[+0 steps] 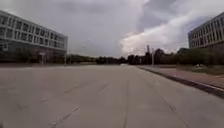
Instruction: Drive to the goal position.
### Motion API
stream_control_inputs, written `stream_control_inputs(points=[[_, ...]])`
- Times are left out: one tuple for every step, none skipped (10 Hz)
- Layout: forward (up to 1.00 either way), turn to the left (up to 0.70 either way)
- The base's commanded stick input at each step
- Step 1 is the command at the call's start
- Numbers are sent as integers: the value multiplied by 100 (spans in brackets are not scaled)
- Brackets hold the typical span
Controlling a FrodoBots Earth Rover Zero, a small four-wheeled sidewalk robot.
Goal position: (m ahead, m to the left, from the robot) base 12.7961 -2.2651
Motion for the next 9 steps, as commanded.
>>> stream_control_inputs(points=[[100, 0], [100, 0], [100, 0], [100, 0], [100, 0], [100, 0], [100, 0], [100, 0], [100, 0]])
